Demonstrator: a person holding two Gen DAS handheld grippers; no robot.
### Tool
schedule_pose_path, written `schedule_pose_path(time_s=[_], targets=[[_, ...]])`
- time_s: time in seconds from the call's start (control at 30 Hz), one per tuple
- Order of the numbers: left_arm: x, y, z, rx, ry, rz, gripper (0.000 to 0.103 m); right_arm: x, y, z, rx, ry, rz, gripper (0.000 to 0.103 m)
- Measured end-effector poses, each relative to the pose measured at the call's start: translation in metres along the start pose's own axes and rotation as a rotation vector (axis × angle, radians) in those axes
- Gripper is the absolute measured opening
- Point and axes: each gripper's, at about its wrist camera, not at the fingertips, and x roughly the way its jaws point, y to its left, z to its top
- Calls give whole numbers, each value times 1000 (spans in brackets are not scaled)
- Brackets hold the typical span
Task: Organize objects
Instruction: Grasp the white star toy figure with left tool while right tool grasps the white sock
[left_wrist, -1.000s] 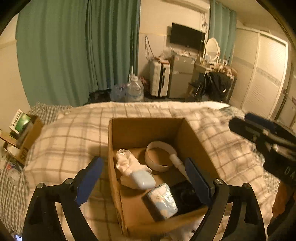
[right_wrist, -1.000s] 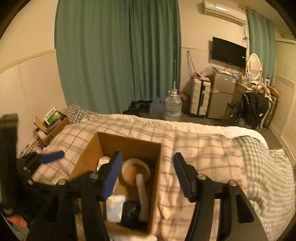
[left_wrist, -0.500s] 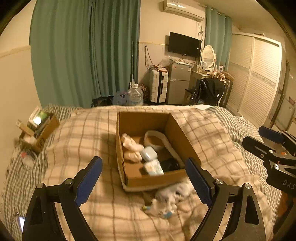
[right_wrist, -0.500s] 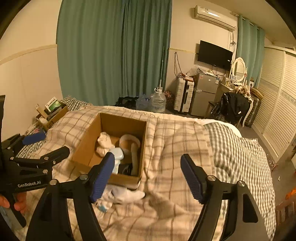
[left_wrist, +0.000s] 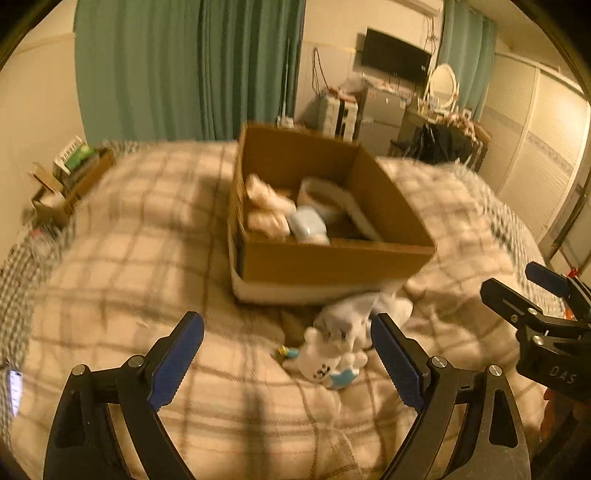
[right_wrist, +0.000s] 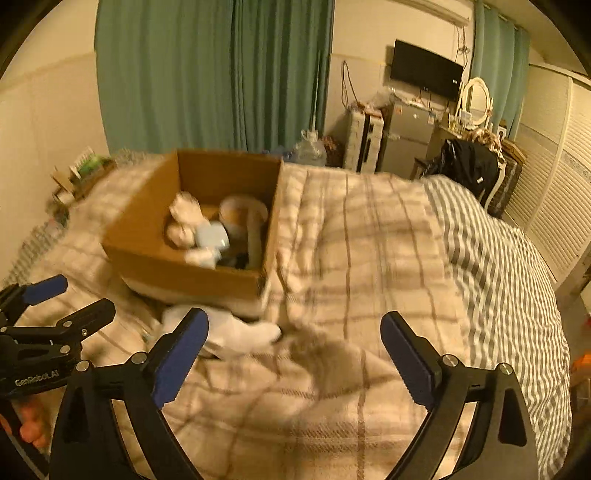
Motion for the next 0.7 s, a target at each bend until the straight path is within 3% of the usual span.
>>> schedule_pose_path(time_s=[0.3, 0.47, 0.57, 0.7], targets=[[60, -25, -36, 100, 167, 15, 94, 29, 2, -14, -4, 87, -8, 95], [82, -39, -36, 139, 205, -2, 94, 33, 2, -14, -1, 103, -9, 94], [92, -44, -40, 165, 244, -13, 66, 34, 1, -14, 8, 102, -10, 94], [83, -44, -42, 162, 235, -20, 66, 34, 1, -14, 11, 104, -12, 94]])
